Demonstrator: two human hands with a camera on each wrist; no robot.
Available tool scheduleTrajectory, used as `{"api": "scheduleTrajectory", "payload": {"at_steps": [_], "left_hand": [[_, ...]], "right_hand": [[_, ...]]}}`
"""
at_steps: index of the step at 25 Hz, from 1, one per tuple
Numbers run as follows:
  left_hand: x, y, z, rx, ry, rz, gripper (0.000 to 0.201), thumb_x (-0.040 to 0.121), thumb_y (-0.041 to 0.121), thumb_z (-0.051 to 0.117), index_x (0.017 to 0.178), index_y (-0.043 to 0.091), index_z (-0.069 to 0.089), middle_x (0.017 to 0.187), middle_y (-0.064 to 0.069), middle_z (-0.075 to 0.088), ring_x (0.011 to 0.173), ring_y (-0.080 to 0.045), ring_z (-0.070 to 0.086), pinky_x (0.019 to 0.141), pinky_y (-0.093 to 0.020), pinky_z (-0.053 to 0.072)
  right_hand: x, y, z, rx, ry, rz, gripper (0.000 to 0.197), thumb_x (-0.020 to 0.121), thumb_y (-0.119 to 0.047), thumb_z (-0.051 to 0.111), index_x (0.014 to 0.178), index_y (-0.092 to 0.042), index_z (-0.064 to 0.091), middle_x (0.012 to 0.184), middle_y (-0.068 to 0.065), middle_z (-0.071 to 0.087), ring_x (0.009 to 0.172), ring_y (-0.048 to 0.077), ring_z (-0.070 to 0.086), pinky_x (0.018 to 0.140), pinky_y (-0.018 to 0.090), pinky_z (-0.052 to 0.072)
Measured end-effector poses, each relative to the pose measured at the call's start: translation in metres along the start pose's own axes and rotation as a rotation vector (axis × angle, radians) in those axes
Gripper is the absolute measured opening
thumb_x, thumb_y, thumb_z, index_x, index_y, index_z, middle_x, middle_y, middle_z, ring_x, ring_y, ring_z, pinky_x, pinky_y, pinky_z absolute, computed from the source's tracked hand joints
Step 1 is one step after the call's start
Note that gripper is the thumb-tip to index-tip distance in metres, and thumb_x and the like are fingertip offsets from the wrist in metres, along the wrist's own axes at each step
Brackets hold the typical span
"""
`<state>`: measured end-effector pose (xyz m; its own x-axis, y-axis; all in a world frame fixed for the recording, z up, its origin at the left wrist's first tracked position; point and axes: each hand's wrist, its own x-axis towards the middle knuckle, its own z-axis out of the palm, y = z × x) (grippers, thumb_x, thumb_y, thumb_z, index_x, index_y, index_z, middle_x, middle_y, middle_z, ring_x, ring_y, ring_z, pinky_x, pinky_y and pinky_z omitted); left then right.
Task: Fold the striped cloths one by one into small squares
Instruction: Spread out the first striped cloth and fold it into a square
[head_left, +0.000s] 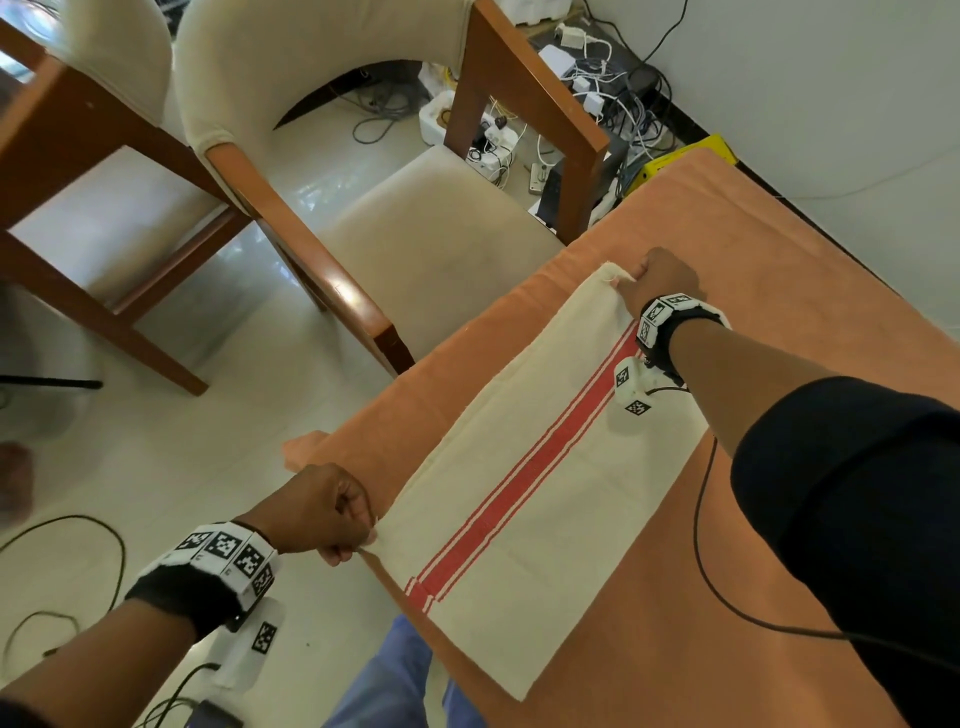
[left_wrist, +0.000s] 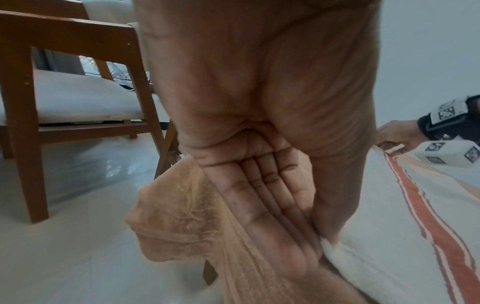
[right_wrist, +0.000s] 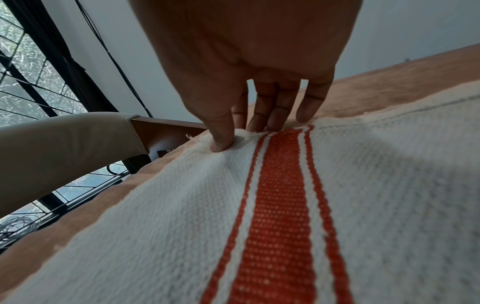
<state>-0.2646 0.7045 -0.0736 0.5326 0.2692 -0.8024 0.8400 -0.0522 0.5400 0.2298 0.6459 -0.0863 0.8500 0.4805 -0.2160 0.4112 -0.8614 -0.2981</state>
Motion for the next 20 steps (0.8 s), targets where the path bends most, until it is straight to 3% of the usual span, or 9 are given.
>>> {"api": "scheduleTrajectory", "payload": {"at_steps": [5, 8, 10, 13, 16, 20], "left_hand": [[-0.002, 0.023, -0.021, 0.242, -0.043, -0.001, 0.006, 0.078, 0.024, 0.08, 0.076, 0.019, 0.077, 0.074, -0.005, 0.077, 0.069, -0.028, 0.075, 0.064, -0.039, 0.065], [0.005, 0.054, -0.037, 0.508, 0.147, 0.088, 0.011, 0.079, 0.034, 0.069, 0.071, 0.026, 0.07, 0.068, 0.008, 0.071, 0.064, -0.015, 0.069, 0.06, -0.025, 0.058], [0.017, 0.089, -0.034, 0.639, 0.311, 0.214, 0.013, 0.084, 0.037, 0.062, 0.076, 0.028, 0.067, 0.072, 0.011, 0.067, 0.068, -0.012, 0.065, 0.064, -0.026, 0.056], [0.056, 0.143, -0.022, 0.687, 0.373, 0.361, 0.02, 0.092, 0.037, 0.055, 0.105, 0.026, 0.067, 0.099, 0.007, 0.069, 0.088, -0.02, 0.068, 0.078, -0.039, 0.058], [0.107, 0.197, -0.013, 0.827, 0.389, 0.584, 0.041, 0.089, 0.047, 0.05, 0.123, 0.027, 0.056, 0.119, 0.002, 0.065, 0.107, -0.029, 0.065, 0.085, -0.042, 0.055], [0.167, 0.276, -0.001, 0.988, 0.399, 0.739, 0.059, 0.097, 0.03, 0.062, 0.152, 0.018, 0.045, 0.155, -0.007, 0.048, 0.141, -0.031, 0.045, 0.111, -0.049, 0.044]], "right_hand": [[-0.013, 0.01, -0.015, -0.056, 0.013, -0.007, 0.04, 0.088, -0.056, 0.066, 0.113, -0.026, 0.059, 0.118, 0.006, 0.064, 0.117, 0.035, 0.054, 0.098, 0.051, 0.042], [-0.03, 0.028, -0.028, -0.036, 0.028, -0.057, 0.037, 0.092, -0.049, 0.062, 0.123, -0.028, 0.057, 0.126, 0.007, 0.062, 0.122, 0.035, 0.052, 0.1, 0.051, 0.042], [-0.044, 0.047, -0.037, -0.065, 0.026, -0.095, 0.037, 0.094, -0.042, 0.059, 0.128, -0.029, 0.056, 0.128, 0.006, 0.062, 0.123, 0.035, 0.052, 0.1, 0.05, 0.042], [-0.062, 0.075, -0.046, -0.2, 0.004, -0.145, 0.043, 0.096, -0.038, 0.058, 0.136, -0.026, 0.052, 0.131, 0.008, 0.06, 0.124, 0.035, 0.051, 0.1, 0.051, 0.044], [-0.071, 0.102, -0.052, -0.296, -0.038, -0.134, 0.048, 0.097, -0.035, 0.058, 0.142, -0.023, 0.046, 0.137, 0.01, 0.055, 0.126, 0.036, 0.049, 0.099, 0.05, 0.045], [-0.073, 0.131, -0.049, -0.277, -0.105, -0.081, 0.052, 0.098, -0.032, 0.057, 0.146, -0.021, 0.04, 0.143, 0.012, 0.047, 0.129, 0.036, 0.045, 0.098, 0.049, 0.048]]}}
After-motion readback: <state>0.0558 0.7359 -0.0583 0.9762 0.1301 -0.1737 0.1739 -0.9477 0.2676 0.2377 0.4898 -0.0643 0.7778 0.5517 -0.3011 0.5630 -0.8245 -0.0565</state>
